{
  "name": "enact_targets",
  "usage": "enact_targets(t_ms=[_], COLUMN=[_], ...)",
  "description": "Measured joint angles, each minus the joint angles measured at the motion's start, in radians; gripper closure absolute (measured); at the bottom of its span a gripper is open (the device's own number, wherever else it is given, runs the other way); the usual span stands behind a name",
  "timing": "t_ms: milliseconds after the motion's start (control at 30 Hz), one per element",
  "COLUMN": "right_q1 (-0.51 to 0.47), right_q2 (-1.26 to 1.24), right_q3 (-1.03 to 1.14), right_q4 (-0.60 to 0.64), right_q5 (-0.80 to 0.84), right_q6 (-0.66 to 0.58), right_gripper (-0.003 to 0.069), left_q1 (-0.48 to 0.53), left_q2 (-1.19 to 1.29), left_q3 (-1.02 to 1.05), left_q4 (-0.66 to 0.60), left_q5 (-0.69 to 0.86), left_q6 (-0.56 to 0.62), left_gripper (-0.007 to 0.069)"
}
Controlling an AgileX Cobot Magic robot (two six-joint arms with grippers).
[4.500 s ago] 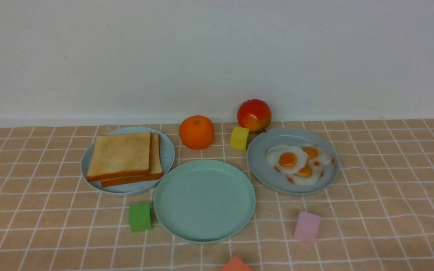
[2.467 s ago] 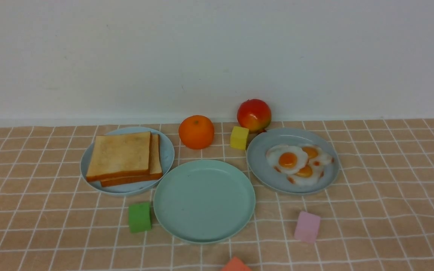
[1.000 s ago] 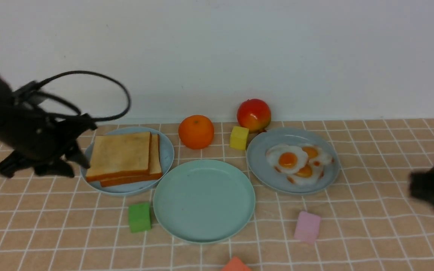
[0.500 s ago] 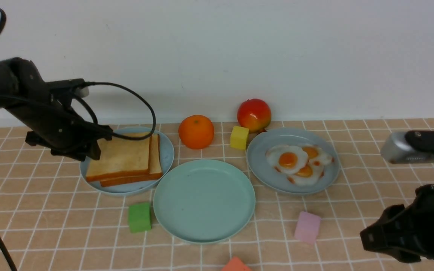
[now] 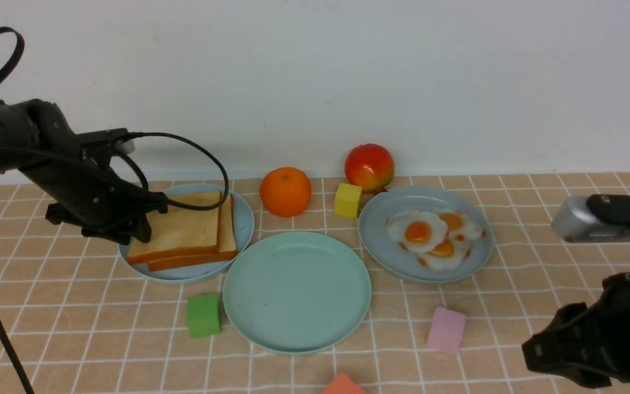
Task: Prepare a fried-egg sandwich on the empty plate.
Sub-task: Use the left arm to grab a slice of bread
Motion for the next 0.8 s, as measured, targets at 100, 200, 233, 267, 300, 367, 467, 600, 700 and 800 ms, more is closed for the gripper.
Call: enact_targets(t_ms=[100,200,233,267,300,367,467,600,700,800], right_q1=[0.0,0.0,0.0,0.0,0.0,0.0,0.0,0.0,0.0,0.0], right_q2=[0.0,0.0,0.0,0.0,0.0,0.0,0.0,0.0,0.0,0.0], right_q3=[0.0,0.0,0.0,0.0,0.0,0.0,0.0,0.0,0.0,0.0], right_q4=[0.009,0.027,0.031,0.034,0.034,0.034,0.034,0.034,0.037,0.037], right_q5=[0.006,0.011,0.016,0.021,0.028,0.04,0.048,0.051,0.054,0.059], right_q6=[0.0,0.0,-0.001,-0.001,-0.001,-0.001,-0.001,-0.004,-0.019,-0.022], right_gripper=[0.0419,0.0419,0.0419,0.0419,0.0419,0.0419,0.0419,0.0419,0.0419,0.0419], left_q1=[0.004,0.008,0.008,0.008,0.008,0.008,0.008,0.008,0.007,0.007], left_q2=[0.016,0.023,0.023,0.023,0.022,0.021,0.003,-0.028,-0.06,-0.08], left_q3=[-0.008,-0.013,-0.013,-0.014,-0.015,-0.015,-0.013,-0.005,-0.003,-0.002], left_q4=[-0.008,-0.019,-0.021,-0.022,-0.021,-0.015,-0.014,-0.013,-0.031,-0.049], left_q5=[0.016,0.027,0.027,0.028,0.031,0.032,0.048,0.083,0.1,0.1], left_q6=[0.0,0.003,0.004,0.005,0.007,0.008,0.008,0.014,0.033,0.033], left_gripper=[0.0389,0.0449,0.0477,0.0519,0.0577,0.0638,0.0638,0.0638,0.0638,0.0638])
